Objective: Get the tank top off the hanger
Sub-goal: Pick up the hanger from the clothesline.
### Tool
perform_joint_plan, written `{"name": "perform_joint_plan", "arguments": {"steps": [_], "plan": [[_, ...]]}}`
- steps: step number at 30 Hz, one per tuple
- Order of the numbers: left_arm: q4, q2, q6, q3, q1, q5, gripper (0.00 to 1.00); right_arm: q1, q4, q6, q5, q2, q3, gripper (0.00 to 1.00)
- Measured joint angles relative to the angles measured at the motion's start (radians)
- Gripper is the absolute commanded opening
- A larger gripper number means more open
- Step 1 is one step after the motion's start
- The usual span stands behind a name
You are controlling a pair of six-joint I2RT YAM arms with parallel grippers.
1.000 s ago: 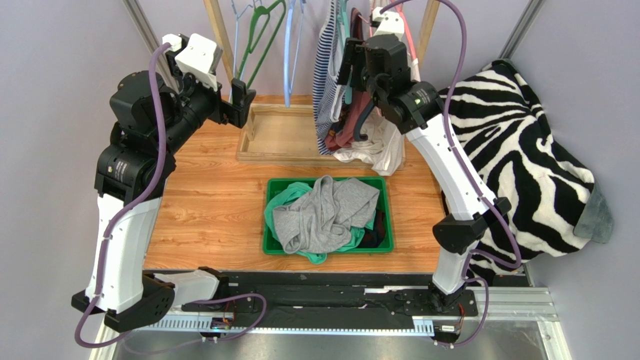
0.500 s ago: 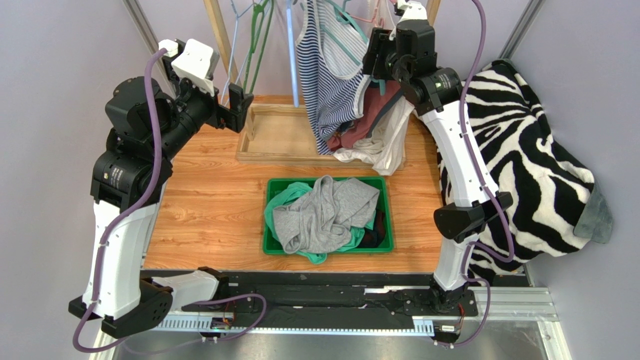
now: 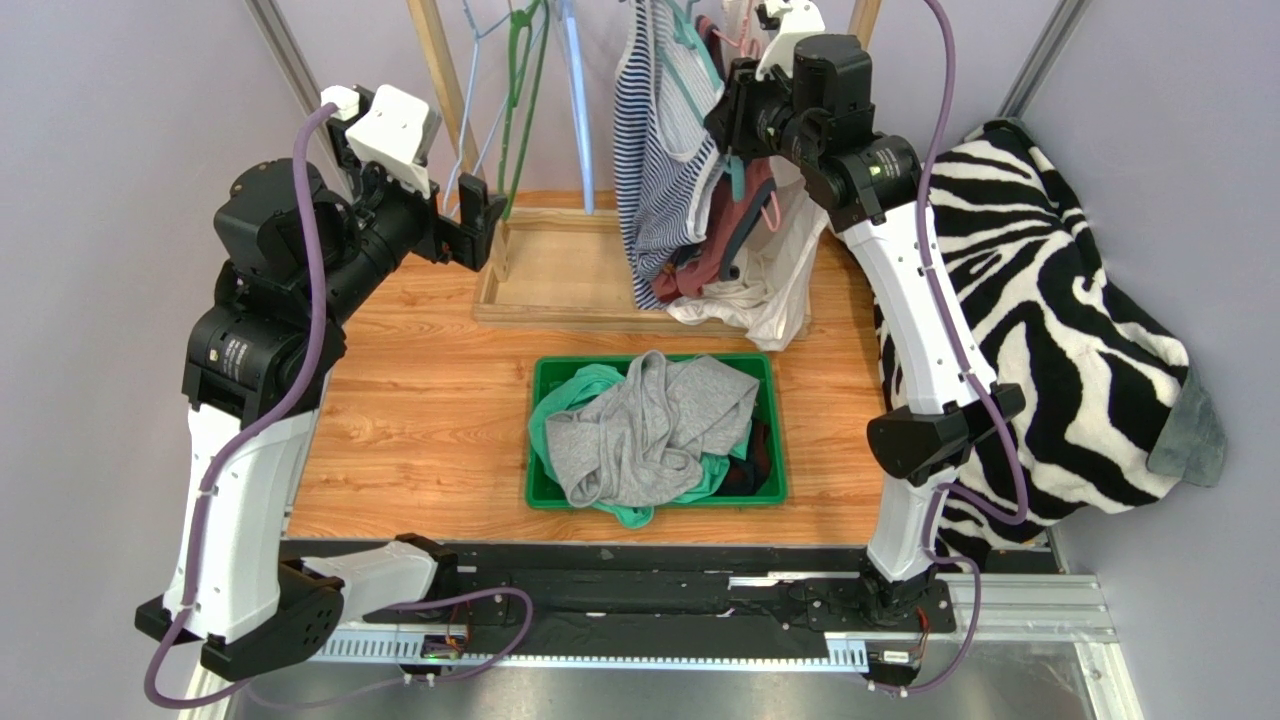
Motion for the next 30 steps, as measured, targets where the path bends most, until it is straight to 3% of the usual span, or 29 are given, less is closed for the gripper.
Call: {"name": "perform_joint_plan", "arguments": {"steps": [3,10,23,30], "plan": [[0.000,-0.004,0.002,0.000,0.000,0.000,0.99,0.000,0.010,-0.018,-0.010,0.000,0.000,0.00],[0.000,-0.016,0.009,-0.003,0.000,-0.001,0.99,0.008,0.032,-0.039,-0.002,0.000,-0.018,0.00],[0.000,-0.022,0.018,-0.014,0.000,-0.004,0.99,0.044,0.226,-0.081,0.043,-0.034,-0.121,0.00],[-0.004,-0.027,0.022,-0.024,0.000,-0.004,0.99,0.045,0.287,-0.080,0.042,-0.154,-0.243,0.00]]}}
